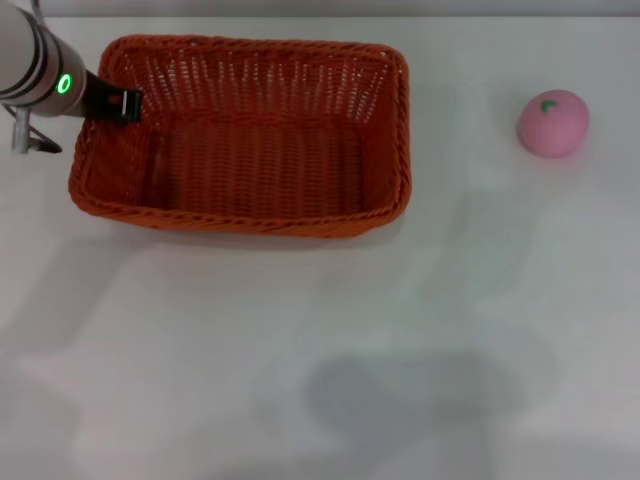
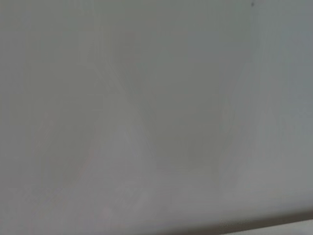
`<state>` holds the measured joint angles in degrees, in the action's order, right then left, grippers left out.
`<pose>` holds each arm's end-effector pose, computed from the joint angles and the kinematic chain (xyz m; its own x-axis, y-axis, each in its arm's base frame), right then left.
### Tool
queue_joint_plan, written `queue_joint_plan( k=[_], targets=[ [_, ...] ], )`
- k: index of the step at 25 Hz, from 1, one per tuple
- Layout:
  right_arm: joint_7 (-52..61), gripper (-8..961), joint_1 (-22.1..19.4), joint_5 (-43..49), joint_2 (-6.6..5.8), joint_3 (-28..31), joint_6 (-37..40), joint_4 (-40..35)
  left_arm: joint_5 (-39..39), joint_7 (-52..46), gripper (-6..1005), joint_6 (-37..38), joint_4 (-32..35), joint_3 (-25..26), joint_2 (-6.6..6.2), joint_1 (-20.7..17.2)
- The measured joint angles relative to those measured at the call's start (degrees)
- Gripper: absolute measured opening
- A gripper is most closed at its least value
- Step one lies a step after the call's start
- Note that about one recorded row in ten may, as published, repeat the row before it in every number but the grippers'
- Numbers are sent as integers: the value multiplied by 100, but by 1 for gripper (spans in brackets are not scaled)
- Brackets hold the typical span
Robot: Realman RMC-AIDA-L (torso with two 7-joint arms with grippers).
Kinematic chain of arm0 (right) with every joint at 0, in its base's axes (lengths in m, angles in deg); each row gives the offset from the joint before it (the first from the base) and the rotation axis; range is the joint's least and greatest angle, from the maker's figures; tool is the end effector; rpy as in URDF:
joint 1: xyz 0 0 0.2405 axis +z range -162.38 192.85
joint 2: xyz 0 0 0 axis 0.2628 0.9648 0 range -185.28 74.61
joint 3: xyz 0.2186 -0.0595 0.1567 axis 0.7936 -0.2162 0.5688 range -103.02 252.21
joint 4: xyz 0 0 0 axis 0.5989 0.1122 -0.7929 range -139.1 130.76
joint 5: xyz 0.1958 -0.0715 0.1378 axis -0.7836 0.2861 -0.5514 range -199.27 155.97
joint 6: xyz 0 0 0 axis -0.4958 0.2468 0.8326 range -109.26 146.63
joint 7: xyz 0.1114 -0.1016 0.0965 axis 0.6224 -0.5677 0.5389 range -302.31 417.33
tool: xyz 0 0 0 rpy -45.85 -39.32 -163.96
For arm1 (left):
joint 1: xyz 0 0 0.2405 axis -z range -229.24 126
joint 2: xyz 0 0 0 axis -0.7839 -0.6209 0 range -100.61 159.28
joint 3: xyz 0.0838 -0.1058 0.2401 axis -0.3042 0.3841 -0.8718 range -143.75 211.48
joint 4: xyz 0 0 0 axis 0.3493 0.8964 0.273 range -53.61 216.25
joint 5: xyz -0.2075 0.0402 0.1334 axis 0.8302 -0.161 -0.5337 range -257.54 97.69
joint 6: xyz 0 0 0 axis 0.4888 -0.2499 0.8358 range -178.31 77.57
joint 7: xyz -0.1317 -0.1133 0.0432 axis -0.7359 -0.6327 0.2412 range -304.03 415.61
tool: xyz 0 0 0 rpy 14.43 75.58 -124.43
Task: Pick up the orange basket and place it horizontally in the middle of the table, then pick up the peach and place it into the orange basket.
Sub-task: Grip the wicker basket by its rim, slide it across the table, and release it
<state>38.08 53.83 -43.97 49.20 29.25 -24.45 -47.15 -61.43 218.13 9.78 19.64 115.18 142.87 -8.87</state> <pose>0.3966 0.5190 0.1703 0.3686 -0.6555 -0.6591 -0.7347 0.2289 -0.6386 -0.2083 0.4901 -0.0617 0.5038 0.8295 0.2409 0.6572 -0.1871 -0.7301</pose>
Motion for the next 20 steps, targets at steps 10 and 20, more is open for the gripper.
queue_joint_plan(
  k=[10,20],
  targets=[
    [1,505,14,-4,24,0,-26,9,-23,0,132,-61,136,-62,79,83],
    [1,505,5,-2,32,0,-35,9,19,-5,131,-181,305,-66,137,135]
  ],
)
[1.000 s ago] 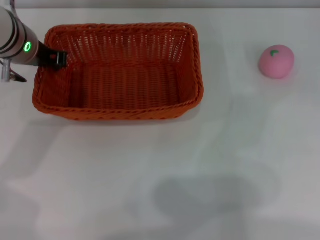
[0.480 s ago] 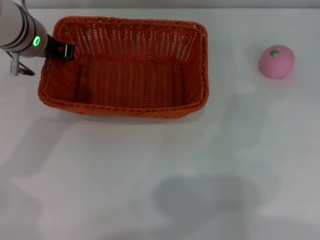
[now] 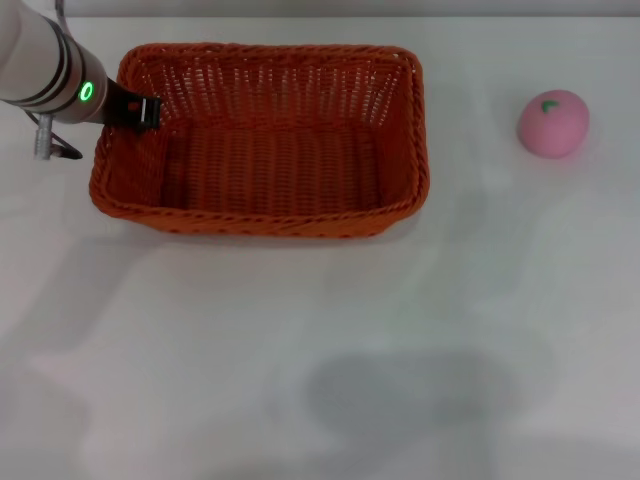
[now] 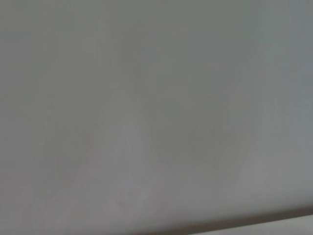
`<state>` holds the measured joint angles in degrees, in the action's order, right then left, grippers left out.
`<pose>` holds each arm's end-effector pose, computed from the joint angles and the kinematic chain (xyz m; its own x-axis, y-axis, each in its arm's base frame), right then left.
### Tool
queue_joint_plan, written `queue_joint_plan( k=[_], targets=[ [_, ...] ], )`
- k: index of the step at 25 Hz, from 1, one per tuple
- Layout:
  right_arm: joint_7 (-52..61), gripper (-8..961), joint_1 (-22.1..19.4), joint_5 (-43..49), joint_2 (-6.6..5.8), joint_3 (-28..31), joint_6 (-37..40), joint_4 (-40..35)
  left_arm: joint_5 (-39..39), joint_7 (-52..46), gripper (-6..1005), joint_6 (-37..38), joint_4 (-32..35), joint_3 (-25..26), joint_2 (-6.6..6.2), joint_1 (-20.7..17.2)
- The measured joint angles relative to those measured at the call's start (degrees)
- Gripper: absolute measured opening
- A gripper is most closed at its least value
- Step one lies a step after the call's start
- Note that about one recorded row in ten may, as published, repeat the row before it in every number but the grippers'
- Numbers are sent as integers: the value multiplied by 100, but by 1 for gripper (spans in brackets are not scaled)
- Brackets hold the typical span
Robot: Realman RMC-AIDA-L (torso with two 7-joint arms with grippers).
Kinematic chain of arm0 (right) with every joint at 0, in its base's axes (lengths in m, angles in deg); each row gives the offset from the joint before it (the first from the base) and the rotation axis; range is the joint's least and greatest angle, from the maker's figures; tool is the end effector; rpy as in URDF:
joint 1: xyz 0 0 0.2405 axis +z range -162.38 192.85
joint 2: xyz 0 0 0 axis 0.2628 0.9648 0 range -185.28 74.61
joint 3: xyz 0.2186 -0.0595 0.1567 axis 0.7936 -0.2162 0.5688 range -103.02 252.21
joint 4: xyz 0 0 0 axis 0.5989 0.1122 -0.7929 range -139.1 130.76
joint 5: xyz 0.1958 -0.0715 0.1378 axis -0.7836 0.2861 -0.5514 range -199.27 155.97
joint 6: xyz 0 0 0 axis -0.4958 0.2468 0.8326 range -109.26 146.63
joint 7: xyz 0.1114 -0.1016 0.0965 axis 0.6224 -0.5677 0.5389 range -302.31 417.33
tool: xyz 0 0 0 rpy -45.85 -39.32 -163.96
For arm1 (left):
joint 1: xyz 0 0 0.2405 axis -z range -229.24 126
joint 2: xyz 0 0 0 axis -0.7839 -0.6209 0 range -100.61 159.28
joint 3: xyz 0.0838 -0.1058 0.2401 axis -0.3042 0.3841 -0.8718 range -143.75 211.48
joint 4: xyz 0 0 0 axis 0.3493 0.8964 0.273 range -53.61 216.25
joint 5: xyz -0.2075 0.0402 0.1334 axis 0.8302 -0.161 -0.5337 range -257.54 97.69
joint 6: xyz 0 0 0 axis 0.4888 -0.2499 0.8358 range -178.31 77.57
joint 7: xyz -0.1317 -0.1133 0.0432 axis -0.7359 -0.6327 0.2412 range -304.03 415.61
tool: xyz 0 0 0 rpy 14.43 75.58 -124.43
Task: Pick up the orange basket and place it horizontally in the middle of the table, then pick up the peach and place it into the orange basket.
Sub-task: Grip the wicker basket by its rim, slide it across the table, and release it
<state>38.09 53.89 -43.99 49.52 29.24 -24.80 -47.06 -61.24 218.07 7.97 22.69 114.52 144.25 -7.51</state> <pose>0.3962 0.5184 0.1654 0.3618 -0.6625 -0.6559 -0.7393 0.2247 -0.6348 -0.2064 0.4893 -0.0787 0.5046 0.8327 0.2281 0.6615 -0.2032 -0.7219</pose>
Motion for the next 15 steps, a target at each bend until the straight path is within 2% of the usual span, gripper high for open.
queue_joint_plan(
  k=[10,15],
  targets=[
    [0,506,-28,3,8,0,-3,0,9,-4,131,-127,54,-25,23,-6],
    [0,506,-34,3,9,0,-9,0,8,-4,132,-118,56,-16,109,7]
  ],
)
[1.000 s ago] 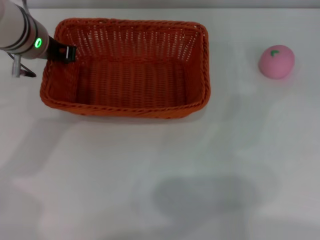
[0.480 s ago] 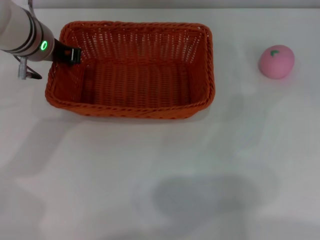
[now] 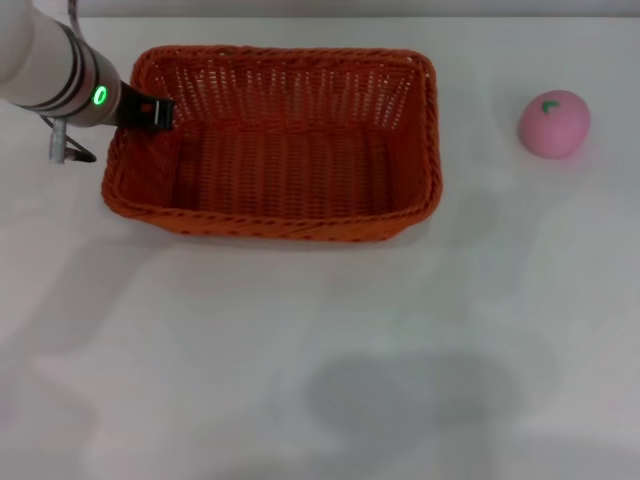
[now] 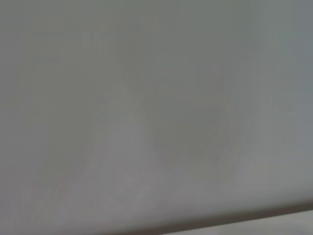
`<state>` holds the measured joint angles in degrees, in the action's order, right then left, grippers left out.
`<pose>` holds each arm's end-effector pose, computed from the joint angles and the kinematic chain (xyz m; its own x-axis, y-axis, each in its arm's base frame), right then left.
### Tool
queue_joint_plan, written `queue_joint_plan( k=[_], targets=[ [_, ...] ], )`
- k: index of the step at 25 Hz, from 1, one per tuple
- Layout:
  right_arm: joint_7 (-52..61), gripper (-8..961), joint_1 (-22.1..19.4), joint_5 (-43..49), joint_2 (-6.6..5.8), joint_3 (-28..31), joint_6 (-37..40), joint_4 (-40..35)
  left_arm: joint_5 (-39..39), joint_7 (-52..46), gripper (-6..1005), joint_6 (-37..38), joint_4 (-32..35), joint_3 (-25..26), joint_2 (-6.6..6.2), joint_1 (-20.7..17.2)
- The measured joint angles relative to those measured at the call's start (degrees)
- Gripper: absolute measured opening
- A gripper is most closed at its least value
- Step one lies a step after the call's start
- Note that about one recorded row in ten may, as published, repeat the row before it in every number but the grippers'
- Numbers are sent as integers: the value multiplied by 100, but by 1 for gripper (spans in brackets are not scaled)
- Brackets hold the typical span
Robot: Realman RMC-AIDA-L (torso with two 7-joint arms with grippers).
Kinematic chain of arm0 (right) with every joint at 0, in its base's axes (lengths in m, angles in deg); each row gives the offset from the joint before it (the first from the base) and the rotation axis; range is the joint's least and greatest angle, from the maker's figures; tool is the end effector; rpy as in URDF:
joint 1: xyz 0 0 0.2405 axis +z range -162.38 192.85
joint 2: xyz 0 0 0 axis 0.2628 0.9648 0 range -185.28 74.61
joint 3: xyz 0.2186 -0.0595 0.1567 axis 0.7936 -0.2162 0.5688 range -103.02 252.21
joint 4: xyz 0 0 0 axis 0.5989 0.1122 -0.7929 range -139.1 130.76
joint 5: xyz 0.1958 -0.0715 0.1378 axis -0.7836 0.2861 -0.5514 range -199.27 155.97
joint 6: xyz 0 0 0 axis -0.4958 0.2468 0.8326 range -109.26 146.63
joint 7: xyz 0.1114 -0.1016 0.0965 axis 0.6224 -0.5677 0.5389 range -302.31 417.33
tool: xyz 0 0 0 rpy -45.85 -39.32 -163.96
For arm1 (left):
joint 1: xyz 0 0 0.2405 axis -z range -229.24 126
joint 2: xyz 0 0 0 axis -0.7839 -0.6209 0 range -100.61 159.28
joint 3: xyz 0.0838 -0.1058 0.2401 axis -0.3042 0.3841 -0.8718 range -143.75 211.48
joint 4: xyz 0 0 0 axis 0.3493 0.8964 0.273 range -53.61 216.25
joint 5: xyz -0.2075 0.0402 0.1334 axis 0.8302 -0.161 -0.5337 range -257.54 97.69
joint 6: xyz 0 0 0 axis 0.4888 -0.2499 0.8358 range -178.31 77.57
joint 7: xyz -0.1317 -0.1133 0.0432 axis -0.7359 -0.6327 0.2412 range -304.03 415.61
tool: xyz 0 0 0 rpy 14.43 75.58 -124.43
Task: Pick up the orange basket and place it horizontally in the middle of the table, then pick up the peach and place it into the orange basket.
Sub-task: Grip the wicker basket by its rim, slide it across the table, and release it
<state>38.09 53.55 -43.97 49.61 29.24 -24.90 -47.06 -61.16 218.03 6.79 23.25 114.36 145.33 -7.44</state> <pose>0.3992 0.5158 0.1642 0.3563 -0.6666 -0.6548 -0.7389 0.2280 -0.6341 -0.2024 0.4869 -0.0890 0.5072 0.8301 0.2318 0.6731 -0.2136 -0.7080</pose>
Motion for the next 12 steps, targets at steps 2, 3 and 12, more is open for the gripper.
queue_joint_plan(
  k=[2,3,12],
  targets=[
    [0,506,0,0,0,0,0,0,7,0,140,33,-26,21,12,-9],
    [0,506,0,0,0,0,-1,0,7,0,150,33,-26,21,12,-9],
    [-13,506,11,-1,-18,0,-1,1,90,-8,371,427,-319,51,72,-68]
  ],
)
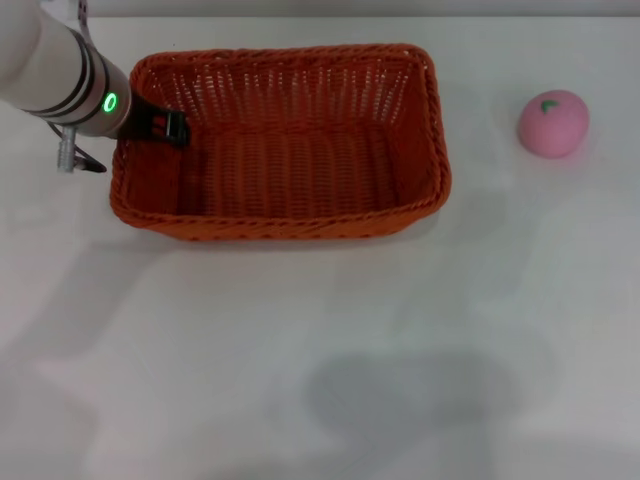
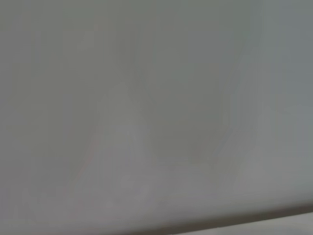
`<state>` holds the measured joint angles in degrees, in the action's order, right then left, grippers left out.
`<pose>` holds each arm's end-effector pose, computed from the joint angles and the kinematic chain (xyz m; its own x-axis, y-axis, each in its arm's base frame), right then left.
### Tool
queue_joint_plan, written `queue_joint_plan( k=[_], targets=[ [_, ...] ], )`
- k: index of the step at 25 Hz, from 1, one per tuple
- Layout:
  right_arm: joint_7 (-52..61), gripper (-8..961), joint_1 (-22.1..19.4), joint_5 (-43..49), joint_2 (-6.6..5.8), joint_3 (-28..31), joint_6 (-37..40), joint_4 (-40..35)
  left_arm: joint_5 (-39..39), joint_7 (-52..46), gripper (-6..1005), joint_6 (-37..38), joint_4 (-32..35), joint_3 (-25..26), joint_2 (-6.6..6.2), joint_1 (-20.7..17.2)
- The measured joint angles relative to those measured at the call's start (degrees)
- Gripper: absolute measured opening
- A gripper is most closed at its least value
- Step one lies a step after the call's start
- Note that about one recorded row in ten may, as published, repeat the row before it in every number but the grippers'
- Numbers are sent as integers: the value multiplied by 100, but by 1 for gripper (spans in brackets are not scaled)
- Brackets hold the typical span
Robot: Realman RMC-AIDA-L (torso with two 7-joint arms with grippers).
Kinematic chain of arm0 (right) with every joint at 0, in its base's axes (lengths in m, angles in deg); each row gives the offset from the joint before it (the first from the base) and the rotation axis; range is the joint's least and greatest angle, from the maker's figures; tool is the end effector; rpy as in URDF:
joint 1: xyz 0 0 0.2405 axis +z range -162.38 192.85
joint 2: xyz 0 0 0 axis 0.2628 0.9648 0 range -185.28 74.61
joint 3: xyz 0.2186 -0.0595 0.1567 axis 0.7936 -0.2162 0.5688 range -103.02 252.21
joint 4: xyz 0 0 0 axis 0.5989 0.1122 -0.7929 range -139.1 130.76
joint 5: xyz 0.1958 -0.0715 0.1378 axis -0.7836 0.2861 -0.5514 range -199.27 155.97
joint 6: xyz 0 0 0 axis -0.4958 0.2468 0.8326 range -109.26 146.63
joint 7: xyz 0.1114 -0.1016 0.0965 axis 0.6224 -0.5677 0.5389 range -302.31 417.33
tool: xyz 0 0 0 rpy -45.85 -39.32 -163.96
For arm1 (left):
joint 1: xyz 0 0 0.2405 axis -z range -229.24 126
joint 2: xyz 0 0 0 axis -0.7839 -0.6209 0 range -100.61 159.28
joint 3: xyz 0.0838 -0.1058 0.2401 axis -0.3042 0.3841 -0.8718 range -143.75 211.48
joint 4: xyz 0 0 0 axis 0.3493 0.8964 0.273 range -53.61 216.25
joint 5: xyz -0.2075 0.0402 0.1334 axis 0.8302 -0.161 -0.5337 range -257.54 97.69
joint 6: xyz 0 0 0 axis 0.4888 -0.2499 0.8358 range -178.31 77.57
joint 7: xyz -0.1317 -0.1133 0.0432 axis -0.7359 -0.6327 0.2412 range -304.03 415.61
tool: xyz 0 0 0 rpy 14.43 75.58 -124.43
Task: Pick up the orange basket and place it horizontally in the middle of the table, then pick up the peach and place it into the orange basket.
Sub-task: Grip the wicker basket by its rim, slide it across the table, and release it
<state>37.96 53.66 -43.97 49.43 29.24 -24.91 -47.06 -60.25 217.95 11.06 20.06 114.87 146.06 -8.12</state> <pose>0.3984 0.5167 0.1661 0.3607 -0.6652 -0.6537 -0.7369 0.2263 -0.6369 -0.1928 0.4752 -0.0921 0.4798 0.8511 0.2131 0.6919 -0.2177 -0.6883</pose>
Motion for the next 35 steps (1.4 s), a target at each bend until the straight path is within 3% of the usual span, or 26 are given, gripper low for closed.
queue_joint_plan(
  k=[6,13,25,35],
  targets=[
    [0,506,4,0,-7,0,1,0,-53,0,471,358,-488,158,54,-179],
    [12,506,29,0,-17,0,3,0,-423,-5,473,634,-857,345,184,-369],
    [13,506,43,-1,-35,0,8,1,-538,-9,488,469,-895,333,187,-447],
    [13,507,43,1,-36,0,22,1,-563,-9,697,938,-1412,300,208,-451]
  ],
)
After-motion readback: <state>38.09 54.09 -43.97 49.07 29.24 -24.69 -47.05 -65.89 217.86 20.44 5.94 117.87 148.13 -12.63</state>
